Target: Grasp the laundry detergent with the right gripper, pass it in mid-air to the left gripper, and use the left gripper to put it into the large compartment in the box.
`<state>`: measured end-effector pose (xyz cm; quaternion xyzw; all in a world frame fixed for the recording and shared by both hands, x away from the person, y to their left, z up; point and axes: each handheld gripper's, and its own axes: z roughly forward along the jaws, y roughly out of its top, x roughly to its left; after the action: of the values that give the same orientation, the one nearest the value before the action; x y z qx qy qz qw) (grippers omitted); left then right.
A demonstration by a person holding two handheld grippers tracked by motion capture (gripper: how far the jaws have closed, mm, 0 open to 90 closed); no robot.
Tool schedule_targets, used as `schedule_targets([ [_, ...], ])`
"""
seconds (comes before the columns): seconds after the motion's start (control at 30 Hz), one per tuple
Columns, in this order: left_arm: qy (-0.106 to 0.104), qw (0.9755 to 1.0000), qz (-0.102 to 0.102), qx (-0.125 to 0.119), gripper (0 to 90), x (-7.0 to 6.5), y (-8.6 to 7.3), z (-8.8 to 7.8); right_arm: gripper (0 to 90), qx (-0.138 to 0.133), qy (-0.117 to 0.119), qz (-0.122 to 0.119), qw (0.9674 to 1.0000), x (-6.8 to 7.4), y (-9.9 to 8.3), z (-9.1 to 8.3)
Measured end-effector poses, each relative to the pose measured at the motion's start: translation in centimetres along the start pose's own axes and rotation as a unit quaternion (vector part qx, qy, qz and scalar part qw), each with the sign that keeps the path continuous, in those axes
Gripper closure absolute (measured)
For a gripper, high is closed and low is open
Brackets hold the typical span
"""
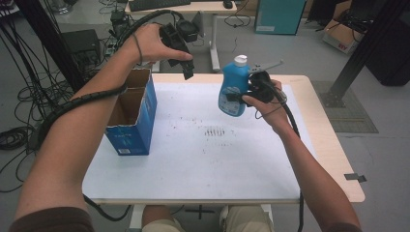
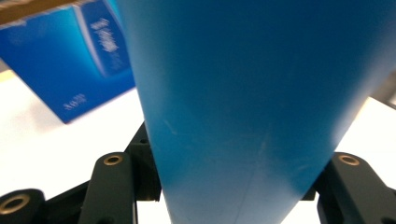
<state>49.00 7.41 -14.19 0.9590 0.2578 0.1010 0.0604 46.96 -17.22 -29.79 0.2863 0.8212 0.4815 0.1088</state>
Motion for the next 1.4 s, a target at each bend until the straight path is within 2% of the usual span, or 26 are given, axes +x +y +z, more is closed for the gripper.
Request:
schedule_targets([
  [0.1,-0.004,0.9998,0.020,-0.008,5.0,-0.1,-0.4,-0.3,43.2,-0.001,0.022,-0.014,0.9997,0.8,1.2,1.3],
  [0.13,-0.004,0.9998,0.020,-0.008,4.9,-0.1,-0.4,-0.3,43.2,-0.001,0.022,-0.014,0.9997,0.8,1.2,1.3],
  [0.17,-0.007,0.9994,0.032,-0.011,5.0,-0.2,-0.5,-0.6,43.2,0.002,0.033,-0.022,0.9992,1.3,1.9,2.2],
  [0.2,-0.007,0.9994,0.032,-0.011,5.0,-0.2,-0.5,-0.6,43.2,0.002,0.033,-0.022,0.9992,1.3,1.9,2.2],
  [0.23,-0.011,0.9989,0.043,-0.016,4.9,-0.2,-0.7,-0.8,43.2,0.003,0.046,-0.036,0.9983,2.0,2.4,3.0],
  [0.27,-0.011,0.9986,0.048,-0.017,4.8,-0.2,-0.8,-0.8,43.1,0.005,0.052,-0.039,0.9979,2.3,2.6,3.5],
  [0.33,-0.012,0.9984,0.051,-0.019,4.8,-0.3,-1.0,-0.8,43.1,0.005,0.059,-0.044,0.9972,2.5,2.8,3.9],
  [0.37,-0.018,0.9983,0.053,-0.017,4.7,-0.3,-1.1,-0.9,43.1,0.008,0.073,-0.052,0.9960,3.1,3.0,4.7],
  [0.5,-0.025,0.9972,0.068,-0.018,4.7,-0.4,-1.5,-0.9,43.1,0.018,0.086,-0.065,0.9940,3.8,3.3,5.8],
  [0.6,-0.027,0.9960,0.083,-0.018,4.6,-0.4,-1.9,-0.7,43.1,0.020,0.109,-0.080,0.9906,4.6,3.3,7.0],
  [0.67,-0.030,0.9953,0.090,-0.019,4.6,-0.4,-2.1,-0.7,43.1,0.021,0.113,-0.084,0.9898,4.7,3.4,7.3],
  [0.73,-0.036,0.9941,0.100,-0.022,4.6,-0.4,-2.4,-0.6,43.1,0.025,0.125,-0.094,0.9874,5.1,3.4,7.8],
  [0.8,-0.048,0.9932,0.105,-0.015,4.6,-0.6,-2.8,-0.2,43.1,0.025,0.141,-0.101,0.9845,5.6,3.4,8.5],
  [0.83,-0.048,0.9932,0.105,-0.015,4.7,-0.6,-2.8,-0.2,43.1,0.025,0.141,-0.101,0.9845,5.6,3.4,8.5],
  [0.87,-0.056,0.9923,0.110,-0.011,4.8,-0.8,-3.0,0.3,43.0,0.024,0.150,-0.108,0.9825,6.0,3.5,9.0],
  [0.9,-0.056,0.9923,0.110,-0.011,4.8,-0.8,-3.0,0.3,43.0,0.024,0.150,-0.108,0.9825,6.0,3.5,9.0],
  [1.03,-0.068,0.9905,0.119,-0.004,4.8,-1.2,-3.4,1.0,43.0,0.019,0.167,-0.123,0.9781,6.9,3.5,9.9],
  [1.13,-0.072,0.9903,0.118,0.002,4.7,-1.4,-3.5,1.4,43.0,0.017,0.182,-0.134,0.9741,7.4,3.4,10.4],
  [1.17,-0.069,0.9890,0.130,0.010,4.7,-1.3,-3.5,1.4,43.0,0.015,0.187,-0.137,0.9726,7.7,3.4,10.6],
  [1.2,-0.070,0.9885,0.134,0.014,4.7,-1.3,-3.5,1.5,43.0,0.015,0.187,-0.137,0.9726,7.7,3.4,10.6],
  [1.23,-0.074,0.9895,0.124,0.006,4.6,-1.5,-3.6,1.7,43.0,0.014,0.190,-0.141,0.9715,7.8,3.3,10.8],
  [1.27,-0.077,0.9892,0.124,0.008,4.5,-1.6,-3.6,1.8,43.0,0.012,0.190,-0.146,0.9709,8.0,3.4,10.9],
  [1.3,-0.080,0.9876,0.134,0.015,4.5,-1.6,-3.6,2.0,43.1,0.008,0.191,-0.150,0.9700,8.2,3.4,10.9],
  [1.37,-0.079,0.9871,0.138,0.017,4.6,-1.7,-3.6,2.0,43.1,0.006,0.193,-0.152,0.9693,8.3,3.5,10.9],
  [1.4,-0.082,0.9882,0.129,0.011,4.5,-1.9,-3.6,2.1,43.1,0.000,0.198,-0.153,0.9683,8.5,3.6,10.8],
])
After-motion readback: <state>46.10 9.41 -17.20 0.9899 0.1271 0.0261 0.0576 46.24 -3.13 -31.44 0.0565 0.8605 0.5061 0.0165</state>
